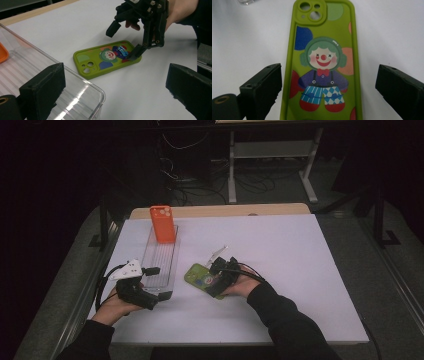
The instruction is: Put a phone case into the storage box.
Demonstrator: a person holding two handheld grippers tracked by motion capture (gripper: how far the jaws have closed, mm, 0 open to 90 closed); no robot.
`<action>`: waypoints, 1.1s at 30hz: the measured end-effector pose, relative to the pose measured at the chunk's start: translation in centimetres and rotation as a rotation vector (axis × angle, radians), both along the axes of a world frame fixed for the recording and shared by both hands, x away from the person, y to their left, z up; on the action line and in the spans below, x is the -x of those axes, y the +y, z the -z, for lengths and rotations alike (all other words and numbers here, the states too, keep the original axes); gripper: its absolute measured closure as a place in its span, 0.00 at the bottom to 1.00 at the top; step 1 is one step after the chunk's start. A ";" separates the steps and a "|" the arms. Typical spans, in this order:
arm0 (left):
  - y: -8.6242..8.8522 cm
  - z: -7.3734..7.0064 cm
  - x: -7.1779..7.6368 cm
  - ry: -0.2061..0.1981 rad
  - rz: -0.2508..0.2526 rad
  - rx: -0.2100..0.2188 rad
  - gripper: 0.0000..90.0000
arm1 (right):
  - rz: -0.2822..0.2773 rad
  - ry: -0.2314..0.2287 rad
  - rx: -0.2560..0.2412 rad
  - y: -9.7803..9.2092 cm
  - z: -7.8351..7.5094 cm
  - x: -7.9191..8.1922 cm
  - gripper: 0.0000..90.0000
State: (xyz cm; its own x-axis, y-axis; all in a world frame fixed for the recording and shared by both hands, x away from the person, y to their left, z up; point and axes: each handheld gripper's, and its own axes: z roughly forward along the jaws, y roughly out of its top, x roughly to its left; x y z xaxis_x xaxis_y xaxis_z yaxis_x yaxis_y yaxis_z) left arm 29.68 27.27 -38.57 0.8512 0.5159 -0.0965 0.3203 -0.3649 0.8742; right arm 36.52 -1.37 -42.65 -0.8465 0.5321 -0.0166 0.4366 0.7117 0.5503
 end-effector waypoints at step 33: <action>-0.2 -0.1 0.0 0.001 0.002 0.004 0.04 | -0.028 0.070 0.055 0.4 1.0 0.1 0.17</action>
State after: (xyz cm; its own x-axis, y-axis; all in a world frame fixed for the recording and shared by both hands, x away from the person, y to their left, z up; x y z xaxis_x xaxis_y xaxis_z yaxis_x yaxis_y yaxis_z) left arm 29.70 27.10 -38.49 0.8522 0.5138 -0.0991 0.3201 -0.3620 0.8755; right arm 36.46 -0.92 -43.63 -0.8613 0.5079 0.0150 0.4521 0.7525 0.4789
